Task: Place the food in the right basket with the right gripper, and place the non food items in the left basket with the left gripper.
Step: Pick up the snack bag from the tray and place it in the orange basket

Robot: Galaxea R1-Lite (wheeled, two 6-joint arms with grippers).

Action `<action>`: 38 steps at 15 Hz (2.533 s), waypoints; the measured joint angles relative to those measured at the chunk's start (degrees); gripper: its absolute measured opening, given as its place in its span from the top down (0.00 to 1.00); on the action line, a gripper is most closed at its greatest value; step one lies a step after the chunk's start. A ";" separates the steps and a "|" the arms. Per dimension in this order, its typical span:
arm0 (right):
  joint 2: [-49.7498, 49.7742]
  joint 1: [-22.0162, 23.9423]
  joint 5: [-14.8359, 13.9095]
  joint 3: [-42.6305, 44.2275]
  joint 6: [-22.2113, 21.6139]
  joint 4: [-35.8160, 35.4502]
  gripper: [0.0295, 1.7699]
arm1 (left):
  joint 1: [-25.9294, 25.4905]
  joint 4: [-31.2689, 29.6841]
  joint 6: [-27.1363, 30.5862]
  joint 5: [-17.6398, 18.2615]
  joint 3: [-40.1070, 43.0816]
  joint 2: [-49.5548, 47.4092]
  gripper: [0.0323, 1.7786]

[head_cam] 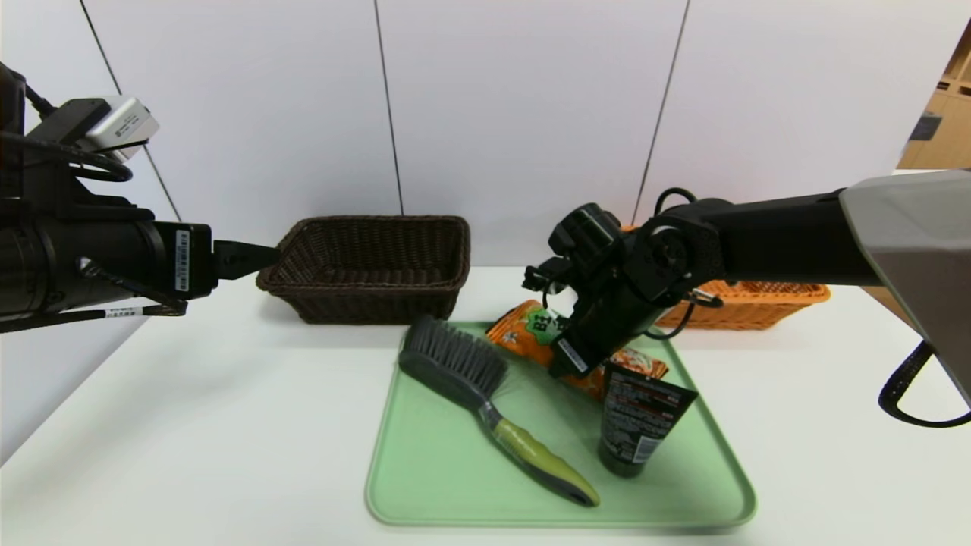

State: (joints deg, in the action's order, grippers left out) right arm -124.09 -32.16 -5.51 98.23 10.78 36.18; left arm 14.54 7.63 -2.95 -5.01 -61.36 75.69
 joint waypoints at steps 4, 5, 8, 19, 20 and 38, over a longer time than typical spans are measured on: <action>0.35 0.02 -0.16 -0.57 -0.01 0.06 0.61 | 0.11 0.00 -0.05 0.00 0.30 -0.01 0.05; 0.77 -0.04 -0.18 -0.63 -0.06 0.04 0.78 | 0.12 -0.02 -0.05 0.02 0.45 -0.06 0.05; 3.61 -0.61 -0.11 -1.54 -0.06 0.09 0.79 | 0.15 -0.06 -0.07 -0.02 1.29 -0.26 0.05; 12.96 -2.54 -0.57 -8.05 -2.44 -10.11 0.79 | 1.46 -0.04 -0.44 -0.20 2.10 -0.59 0.05; 13.81 -2.86 -1.51 -8.81 -2.35 -11.82 0.79 | 1.60 -0.02 -0.46 -0.28 2.12 -0.59 0.05; 20.89 19.70 -6.94 -1.87 -1.28 -23.39 0.79 | 4.88 -0.11 -0.43 -0.39 3.01 -0.26 0.05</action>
State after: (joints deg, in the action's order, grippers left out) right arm -103.19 -12.46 -12.45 96.37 9.50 12.79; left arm 19.42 7.52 -3.38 -5.40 -58.34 75.44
